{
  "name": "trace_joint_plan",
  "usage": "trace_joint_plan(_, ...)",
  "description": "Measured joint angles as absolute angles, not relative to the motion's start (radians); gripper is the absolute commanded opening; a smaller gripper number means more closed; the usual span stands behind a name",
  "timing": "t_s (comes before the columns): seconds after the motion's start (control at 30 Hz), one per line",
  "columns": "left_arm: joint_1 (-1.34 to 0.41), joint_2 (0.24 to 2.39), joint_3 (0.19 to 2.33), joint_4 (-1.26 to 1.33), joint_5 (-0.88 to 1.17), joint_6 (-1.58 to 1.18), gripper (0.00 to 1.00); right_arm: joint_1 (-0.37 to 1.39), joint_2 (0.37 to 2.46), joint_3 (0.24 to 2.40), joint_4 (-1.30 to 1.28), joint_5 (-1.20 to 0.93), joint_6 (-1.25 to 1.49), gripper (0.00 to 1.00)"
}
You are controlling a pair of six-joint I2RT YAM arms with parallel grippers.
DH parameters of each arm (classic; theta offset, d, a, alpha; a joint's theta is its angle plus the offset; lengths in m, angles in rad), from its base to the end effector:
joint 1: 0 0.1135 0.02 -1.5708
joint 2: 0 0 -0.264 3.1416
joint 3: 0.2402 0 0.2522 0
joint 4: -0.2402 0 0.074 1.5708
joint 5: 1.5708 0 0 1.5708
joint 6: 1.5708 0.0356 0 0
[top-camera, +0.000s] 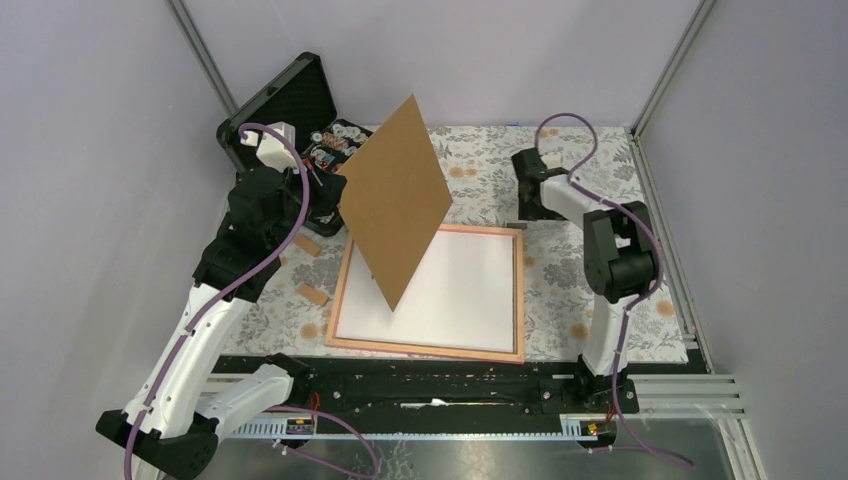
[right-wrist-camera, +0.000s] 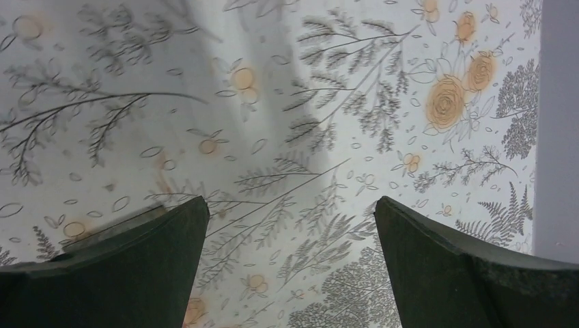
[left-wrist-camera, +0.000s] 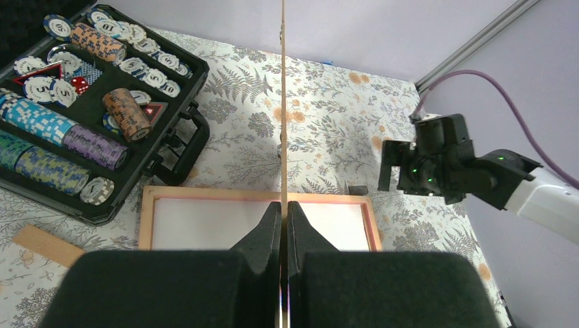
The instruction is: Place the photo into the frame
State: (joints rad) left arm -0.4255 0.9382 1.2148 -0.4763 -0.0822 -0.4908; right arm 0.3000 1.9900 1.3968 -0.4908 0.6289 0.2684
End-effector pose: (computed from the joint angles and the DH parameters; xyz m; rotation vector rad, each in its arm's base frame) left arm 0.1747 -0.0760 0.4293 -0.1197 1.8038 -0.5870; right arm 0.4000 0.1018 0.1766 0.1588 2.4477 -0.5931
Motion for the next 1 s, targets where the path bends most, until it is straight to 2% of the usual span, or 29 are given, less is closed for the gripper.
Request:
trace_joint_plan(0.13,-0.426,0.940,1.215,-0.476,-0.083,-0.496,0.00,0.263,1.897,1.366,-0.470,0.495,0.265,1.00)
trace_joint_plan(0.23,-0.426,0.950,1.215,-0.475,-0.083,-0.501,0.00,0.334,1.727,1.307,-0.429,0.290,0.253,1.00)
trace_joint_plan(0.3,-0.426,0.958,1.214,-0.472,-0.083,-0.506,0.00,0.430,1.636,1.293,-0.404,0.216,0.250,1.00)
trace_joint_plan(0.47,-0.426,0.966,1.214,-0.469,-0.084,-0.522,0.00,0.794,1.486,1.274,-0.351,0.109,0.288,1.00)
trace_joint_plan(0.7,-0.426,0.964,1.196,-0.460,-0.094,-0.537,0.00,1.114,1.443,1.263,-0.356,0.148,0.373,1.00)
trace_joint_plan(0.87,-0.426,0.948,1.178,-0.461,-0.097,-0.551,0.00,1.155,1.441,1.263,-0.354,0.170,0.392,1.00)
trace_joint_plan(1.0,-0.426,0.935,1.168,-0.461,-0.085,-0.550,0.00,1.105,1.436,1.258,-0.352,0.124,0.422,1.00)
